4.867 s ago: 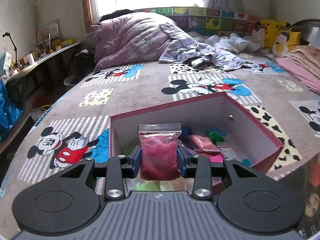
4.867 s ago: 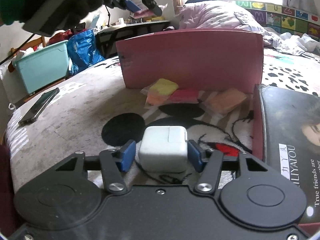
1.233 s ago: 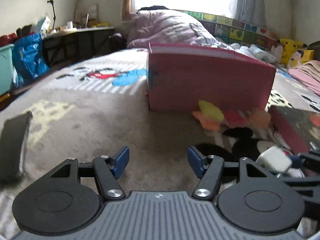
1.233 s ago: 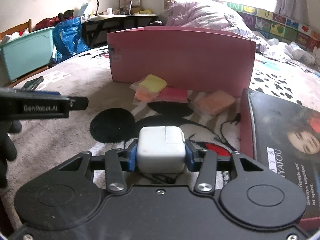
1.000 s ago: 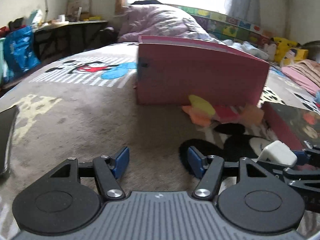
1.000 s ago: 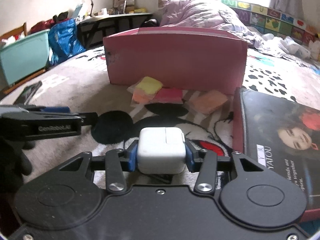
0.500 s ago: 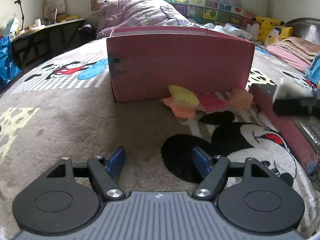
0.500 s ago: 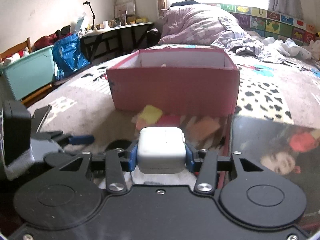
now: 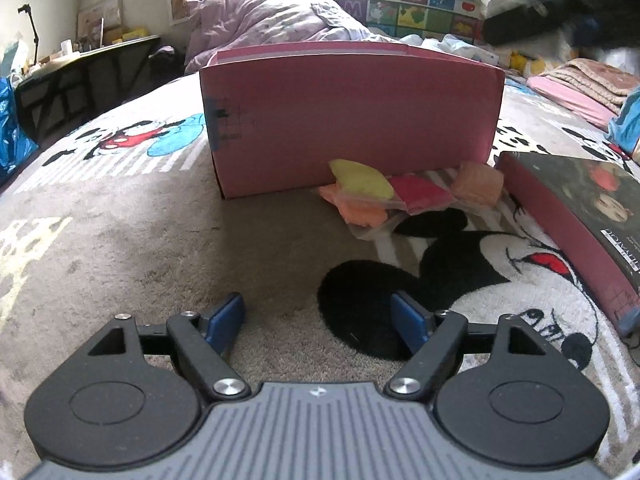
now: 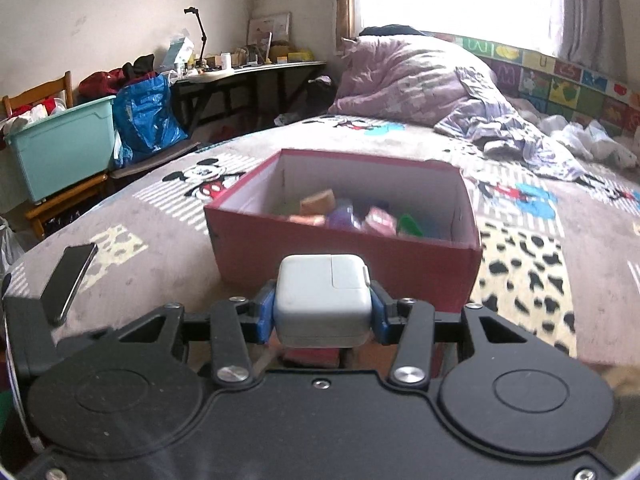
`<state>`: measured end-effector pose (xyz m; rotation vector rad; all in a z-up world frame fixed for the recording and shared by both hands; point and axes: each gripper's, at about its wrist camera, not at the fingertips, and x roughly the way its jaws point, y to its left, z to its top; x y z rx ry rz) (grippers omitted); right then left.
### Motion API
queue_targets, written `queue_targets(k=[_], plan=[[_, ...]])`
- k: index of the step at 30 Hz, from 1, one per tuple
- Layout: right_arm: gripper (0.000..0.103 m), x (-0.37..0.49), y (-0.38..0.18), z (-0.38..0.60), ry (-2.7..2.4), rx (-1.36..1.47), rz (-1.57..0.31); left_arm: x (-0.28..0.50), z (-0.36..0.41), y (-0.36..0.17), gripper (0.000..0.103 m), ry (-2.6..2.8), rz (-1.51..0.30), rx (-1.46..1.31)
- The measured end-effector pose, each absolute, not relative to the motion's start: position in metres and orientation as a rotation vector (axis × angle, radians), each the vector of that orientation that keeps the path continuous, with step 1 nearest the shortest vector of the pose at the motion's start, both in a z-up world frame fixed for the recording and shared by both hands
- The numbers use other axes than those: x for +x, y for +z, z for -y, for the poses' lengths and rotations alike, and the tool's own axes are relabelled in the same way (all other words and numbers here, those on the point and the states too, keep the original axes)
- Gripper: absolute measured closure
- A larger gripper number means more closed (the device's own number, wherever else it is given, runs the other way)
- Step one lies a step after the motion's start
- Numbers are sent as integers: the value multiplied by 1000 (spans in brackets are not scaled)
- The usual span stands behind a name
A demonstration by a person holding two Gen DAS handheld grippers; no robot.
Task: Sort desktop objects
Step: 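Withdraw the left gripper from the box while the right gripper lifts the white adapter, then lower the white adapter into the pink box and open the right gripper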
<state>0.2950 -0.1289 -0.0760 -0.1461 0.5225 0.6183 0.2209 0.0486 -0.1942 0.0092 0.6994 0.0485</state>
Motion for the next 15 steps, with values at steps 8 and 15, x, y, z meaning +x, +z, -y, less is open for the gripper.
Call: queue_targets(k=[8, 15], plan=[[58, 330, -52, 114, 628, -163, -517, 220, -49, -194, 23, 45, -697, 10], [58, 364, -42, 101, 632, -186, -542, 220, -55, -192, 23, 33, -699, -32]])
